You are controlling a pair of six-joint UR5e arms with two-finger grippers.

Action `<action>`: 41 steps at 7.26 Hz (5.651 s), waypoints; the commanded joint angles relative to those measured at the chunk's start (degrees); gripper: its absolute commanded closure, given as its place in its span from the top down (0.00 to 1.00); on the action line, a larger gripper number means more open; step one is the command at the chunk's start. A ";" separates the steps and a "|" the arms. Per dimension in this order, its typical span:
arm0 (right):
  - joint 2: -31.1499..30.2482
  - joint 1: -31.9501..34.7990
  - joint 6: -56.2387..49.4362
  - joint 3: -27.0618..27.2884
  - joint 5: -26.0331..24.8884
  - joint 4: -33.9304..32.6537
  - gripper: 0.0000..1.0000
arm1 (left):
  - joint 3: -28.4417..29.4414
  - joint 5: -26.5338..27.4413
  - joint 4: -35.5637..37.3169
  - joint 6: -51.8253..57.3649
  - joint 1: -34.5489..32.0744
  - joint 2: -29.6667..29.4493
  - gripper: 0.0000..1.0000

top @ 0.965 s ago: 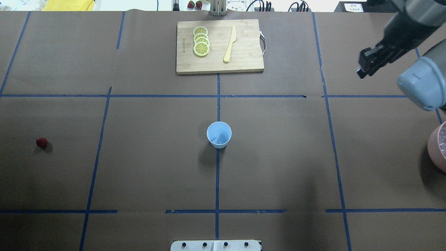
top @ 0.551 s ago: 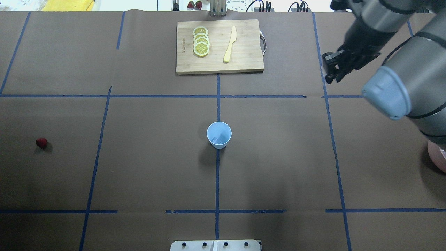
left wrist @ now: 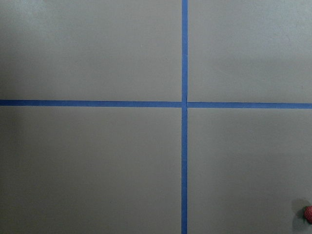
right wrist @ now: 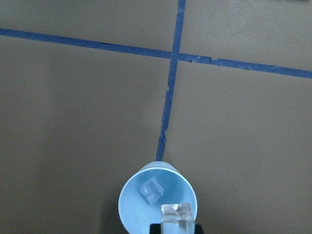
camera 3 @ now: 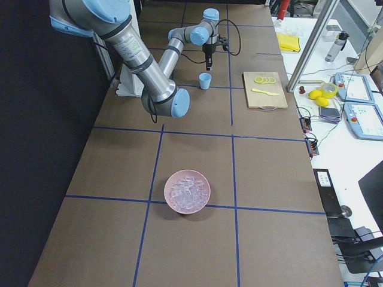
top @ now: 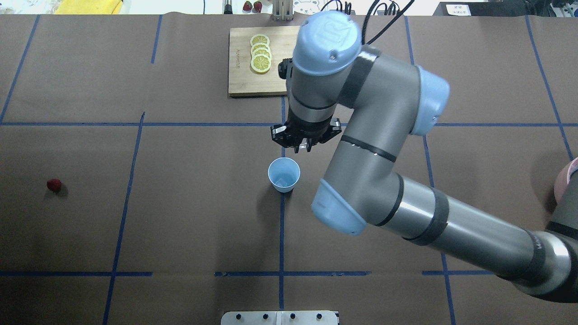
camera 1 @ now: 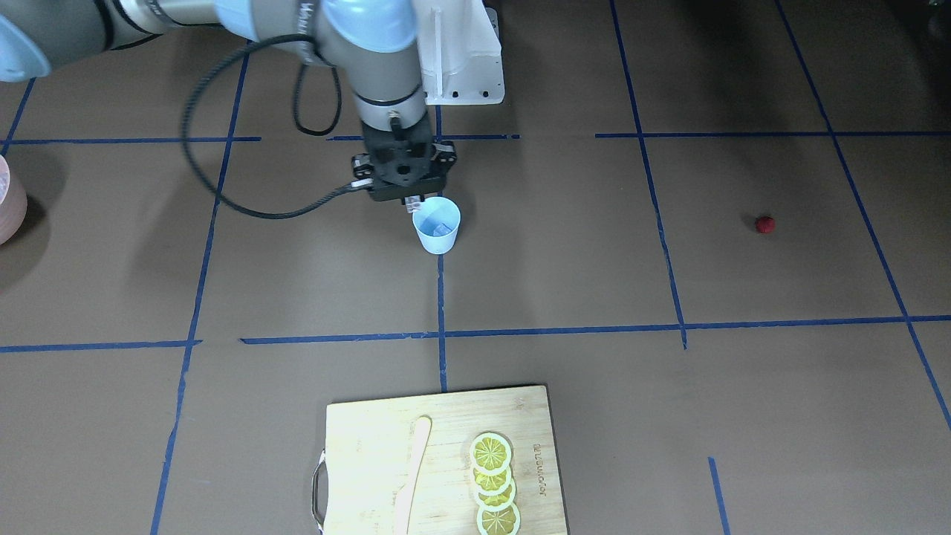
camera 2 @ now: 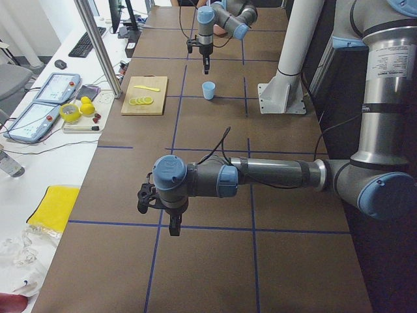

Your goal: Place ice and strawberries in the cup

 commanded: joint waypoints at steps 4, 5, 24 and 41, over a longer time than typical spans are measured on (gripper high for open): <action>0.94 -2.69 0.55 -5.35 -2.18 4.03 0.02 | 0.49 -0.01 -0.07 0.04 0.00 -0.46 1.00; 0.77 -2.60 0.46 -5.43 -2.09 4.03 0.26 | 0.49 -0.01 -0.07 0.04 0.00 -0.46 1.00; -57.39 45.21 -62.11 22.34 21.72 4.99 1.00 | -3.99 0.08 0.02 0.04 -0.09 0.42 1.00; -67.35 43.20 -64.66 3.27 16.19 34.09 0.70 | -8.22 -0.27 0.46 -0.22 -0.09 2.44 1.00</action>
